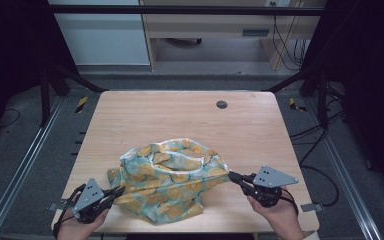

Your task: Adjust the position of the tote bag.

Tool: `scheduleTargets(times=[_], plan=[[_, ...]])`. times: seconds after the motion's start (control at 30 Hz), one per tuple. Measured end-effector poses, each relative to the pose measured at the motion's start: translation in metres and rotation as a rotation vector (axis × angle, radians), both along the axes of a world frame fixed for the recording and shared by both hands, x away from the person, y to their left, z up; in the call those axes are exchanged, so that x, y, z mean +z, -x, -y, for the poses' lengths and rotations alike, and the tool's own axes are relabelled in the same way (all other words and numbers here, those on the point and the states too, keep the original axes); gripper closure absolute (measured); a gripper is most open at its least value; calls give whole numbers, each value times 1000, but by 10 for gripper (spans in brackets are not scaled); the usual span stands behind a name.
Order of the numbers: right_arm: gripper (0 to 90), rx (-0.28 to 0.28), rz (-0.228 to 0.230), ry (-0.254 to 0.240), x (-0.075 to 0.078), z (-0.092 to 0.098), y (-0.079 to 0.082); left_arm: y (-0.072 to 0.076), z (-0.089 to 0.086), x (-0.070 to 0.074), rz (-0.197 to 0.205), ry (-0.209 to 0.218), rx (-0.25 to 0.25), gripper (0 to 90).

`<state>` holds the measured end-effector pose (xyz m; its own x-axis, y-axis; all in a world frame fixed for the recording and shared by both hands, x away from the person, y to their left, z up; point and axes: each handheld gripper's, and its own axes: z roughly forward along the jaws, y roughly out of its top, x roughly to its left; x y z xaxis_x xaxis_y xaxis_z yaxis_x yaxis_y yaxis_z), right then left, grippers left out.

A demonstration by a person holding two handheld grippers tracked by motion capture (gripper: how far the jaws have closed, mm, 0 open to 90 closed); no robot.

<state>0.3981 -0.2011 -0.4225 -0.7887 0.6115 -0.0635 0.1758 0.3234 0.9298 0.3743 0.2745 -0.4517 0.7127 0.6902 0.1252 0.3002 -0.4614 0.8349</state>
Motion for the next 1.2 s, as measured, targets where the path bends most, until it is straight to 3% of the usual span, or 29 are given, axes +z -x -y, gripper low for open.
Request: scheduleTargets(times=[0.1,0.37,0.67,0.93,1.07,1.17,1.2], plan=[[900,20,-22,30,-6,-1,-2,-3,1,-5,-40,-30,-9,900],[900,45,-61,93,-18,-5,-6,-10,3,-11,-66,-113,-9,900],[900,50,-56,95,-16,-6,-4,-10,4,-12,-74,-124,-11,900],[900,68,-72,110,-19,-9,-1,-14,7,-17,-99,-165,1,900],[900,58,-87,164,-26,-13,-4,-21,11,-22,-125,-218,4,900],[900,41,-91,222,-31,-18,-5,-27,16,-25,-138,-283,7,900],[900,35,-95,236,-33,-20,-6,-28,18,-27,-143,-284,11,900]])
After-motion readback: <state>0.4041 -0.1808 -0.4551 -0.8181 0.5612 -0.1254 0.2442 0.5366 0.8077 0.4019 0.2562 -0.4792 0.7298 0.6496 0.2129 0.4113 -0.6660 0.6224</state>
